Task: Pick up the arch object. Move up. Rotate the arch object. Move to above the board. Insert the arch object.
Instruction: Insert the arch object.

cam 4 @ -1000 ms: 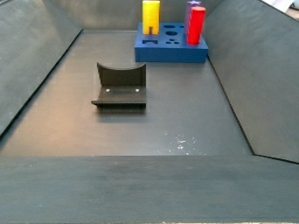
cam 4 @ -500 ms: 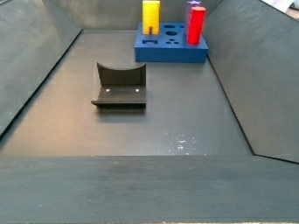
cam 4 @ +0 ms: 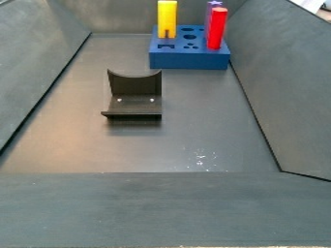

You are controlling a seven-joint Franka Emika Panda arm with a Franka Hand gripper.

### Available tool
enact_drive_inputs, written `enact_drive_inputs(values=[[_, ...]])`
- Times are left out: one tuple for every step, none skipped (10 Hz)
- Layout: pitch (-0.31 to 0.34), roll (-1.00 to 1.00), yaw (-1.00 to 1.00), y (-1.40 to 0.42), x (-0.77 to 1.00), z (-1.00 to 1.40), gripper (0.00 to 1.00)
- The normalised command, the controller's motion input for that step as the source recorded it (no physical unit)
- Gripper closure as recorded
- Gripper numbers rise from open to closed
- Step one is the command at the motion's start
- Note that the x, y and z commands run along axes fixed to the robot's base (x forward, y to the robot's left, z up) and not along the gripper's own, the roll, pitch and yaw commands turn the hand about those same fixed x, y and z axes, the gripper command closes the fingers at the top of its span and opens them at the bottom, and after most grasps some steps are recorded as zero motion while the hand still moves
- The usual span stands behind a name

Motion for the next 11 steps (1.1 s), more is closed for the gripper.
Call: enact_drive_inputs(values=[[-0.060, 0.00, -0.02, 0.13, 0.00, -0.25, 1.00], [-0.243, -0.05, 0.00, 0.15, 0.00, -0.68, 1.00], [-0.116, 0.00, 0.00, 0.25, 0.09, -0.96, 1.00], [-0.073, 0.00, 0.00, 0.21, 0.15, -1.00, 1.00], [-0.033, 0.00, 0.01, 0.10, 0.30, -1.00, 1.00], [-0.029, 0.00, 0.00, 0.04, 0.32, -1.00, 1.00], [-0.023, 0.00, 0.00, 0.00, 0.36, -1.00, 1.00], [0.000, -0.02, 0.00, -0.01, 0.39, -1.00, 1.00], [0.000, -0.11, 0.00, 0.00, 0.30, -0.73, 1.00], [0.000, -0.06, 0.00, 0.00, 0.19, -0.65, 1.00], [0.000, 0.03, 0.00, 0.00, 0.02, -0.75, 1.00]])
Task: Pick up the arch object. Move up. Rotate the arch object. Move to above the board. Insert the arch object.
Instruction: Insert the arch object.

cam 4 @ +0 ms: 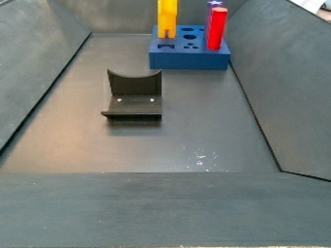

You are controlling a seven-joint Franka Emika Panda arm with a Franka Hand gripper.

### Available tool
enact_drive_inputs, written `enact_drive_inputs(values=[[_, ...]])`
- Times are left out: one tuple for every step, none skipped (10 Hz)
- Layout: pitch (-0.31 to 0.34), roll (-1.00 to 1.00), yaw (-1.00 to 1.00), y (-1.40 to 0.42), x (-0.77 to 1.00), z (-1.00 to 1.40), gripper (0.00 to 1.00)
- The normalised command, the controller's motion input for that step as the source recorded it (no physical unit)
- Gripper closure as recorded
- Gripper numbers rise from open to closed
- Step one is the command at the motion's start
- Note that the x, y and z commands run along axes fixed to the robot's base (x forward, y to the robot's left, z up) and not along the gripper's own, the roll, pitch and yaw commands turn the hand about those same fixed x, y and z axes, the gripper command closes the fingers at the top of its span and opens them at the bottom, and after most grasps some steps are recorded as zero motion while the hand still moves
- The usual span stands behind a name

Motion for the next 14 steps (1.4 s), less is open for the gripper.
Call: enact_drive_inputs(values=[[-0.074, 0.18, 0.05, 0.00, -0.05, -0.74, 1.00], [-0.063, 0.20, 0.04, 0.00, -0.04, -0.64, 1.00], [-0.017, 0.19, 0.01, 0.00, 0.00, -0.52, 1.00], [-0.010, 0.14, 0.00, 0.00, 0.00, -0.50, 1.00], [-0.067, 0.07, 0.00, 0.00, 0.00, -0.47, 1.00], [-0.061, 0.02, 0.00, 0.01, 0.00, -0.40, 1.00], [0.000, 0.05, 0.04, 0.08, 0.01, -0.16, 1.00], [0.066, 0.03, 0.05, 0.13, 0.07, -0.03, 1.00], [0.080, 0.08, 0.08, 0.08, 0.11, -0.02, 1.00], [0.021, 0.12, 0.13, 0.00, 0.13, -0.17, 1.00], [0.000, 0.16, 0.10, 0.00, 0.20, -0.26, 1.00], [0.060, 0.43, 0.12, -0.10, 0.22, -0.09, 1.00], [0.106, 0.47, 0.08, -0.12, 0.23, -0.01, 1.00], [0.099, 0.35, 0.04, -0.09, 0.22, -0.03, 1.00]])
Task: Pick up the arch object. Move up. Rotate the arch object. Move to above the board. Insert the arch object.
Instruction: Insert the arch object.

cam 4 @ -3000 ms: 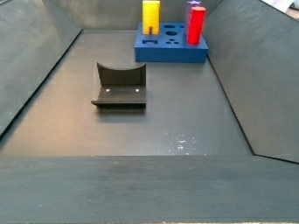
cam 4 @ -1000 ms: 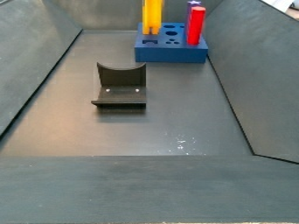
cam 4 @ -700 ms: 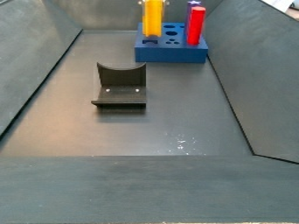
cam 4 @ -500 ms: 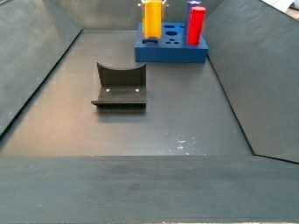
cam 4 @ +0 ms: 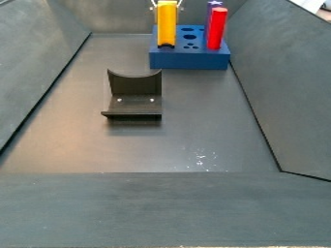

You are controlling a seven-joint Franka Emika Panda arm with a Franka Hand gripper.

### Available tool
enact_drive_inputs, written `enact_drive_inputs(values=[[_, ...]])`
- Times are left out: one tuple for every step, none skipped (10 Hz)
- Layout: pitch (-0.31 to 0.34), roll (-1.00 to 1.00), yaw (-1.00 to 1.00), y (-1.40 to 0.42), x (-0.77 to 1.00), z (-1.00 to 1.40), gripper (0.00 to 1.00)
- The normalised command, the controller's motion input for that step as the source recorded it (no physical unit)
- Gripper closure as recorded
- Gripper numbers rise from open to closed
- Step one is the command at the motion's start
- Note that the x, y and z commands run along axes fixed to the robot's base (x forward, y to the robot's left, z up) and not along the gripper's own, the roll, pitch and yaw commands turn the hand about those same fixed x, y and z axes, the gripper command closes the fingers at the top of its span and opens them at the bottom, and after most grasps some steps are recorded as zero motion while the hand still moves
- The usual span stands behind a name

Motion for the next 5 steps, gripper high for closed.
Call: enact_drive_inputs(values=[[0.057, 0.22, 0.00, -0.03, 0.17, -0.09, 1.00], [0.000, 0.13, 0.02, -0.02, 0.06, -0.21, 1.00], [0.000, 0.05, 0.01, 0.00, 0.00, -0.25, 1.00], [0.000, 0.04, 0.01, 0.00, 0.00, -0.29, 1.00], [0.000, 0.02, 0.00, -0.03, 0.00, -0.16, 1.00]])
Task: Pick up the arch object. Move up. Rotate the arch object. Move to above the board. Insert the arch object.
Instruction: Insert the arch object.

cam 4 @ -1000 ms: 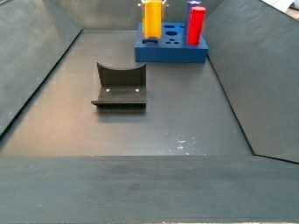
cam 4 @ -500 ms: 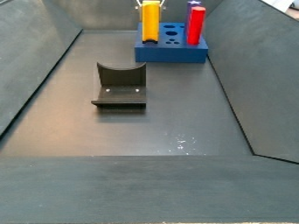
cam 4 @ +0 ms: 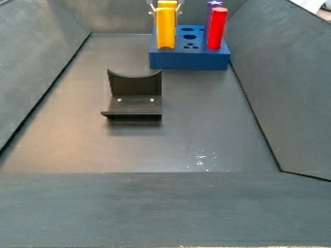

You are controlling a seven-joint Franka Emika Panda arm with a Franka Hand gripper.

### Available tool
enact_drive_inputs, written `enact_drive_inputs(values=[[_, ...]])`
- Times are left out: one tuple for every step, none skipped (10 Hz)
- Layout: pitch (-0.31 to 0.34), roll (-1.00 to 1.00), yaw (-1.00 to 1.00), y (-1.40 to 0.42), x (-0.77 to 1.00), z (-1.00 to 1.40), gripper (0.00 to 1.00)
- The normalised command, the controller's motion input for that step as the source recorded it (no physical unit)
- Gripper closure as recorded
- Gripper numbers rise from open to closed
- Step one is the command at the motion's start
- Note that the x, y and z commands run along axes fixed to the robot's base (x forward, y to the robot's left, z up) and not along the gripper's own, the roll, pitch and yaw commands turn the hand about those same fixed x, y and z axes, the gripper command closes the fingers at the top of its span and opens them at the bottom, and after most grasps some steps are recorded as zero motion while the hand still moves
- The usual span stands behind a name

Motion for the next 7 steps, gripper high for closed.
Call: enact_drive_inputs(values=[[0.000, 0.03, 0.01, -0.09, 0.00, -0.05, 1.00], [-0.007, 0.03, 0.02, -0.15, -0.02, -0.04, 1.00], [-0.003, 0.03, 0.03, -0.19, 0.00, -0.05, 1.00], [-0.007, 0.04, 0.03, -0.16, -0.02, -0.08, 1.00], [-0.004, 0.08, 0.08, -0.06, -0.03, -0.20, 1.00], [0.000, 0.05, 0.10, 0.00, 0.00, -0.32, 1.00], [-0.003, 0.04, 0.08, 0.00, 0.00, -0.40, 1.00]])
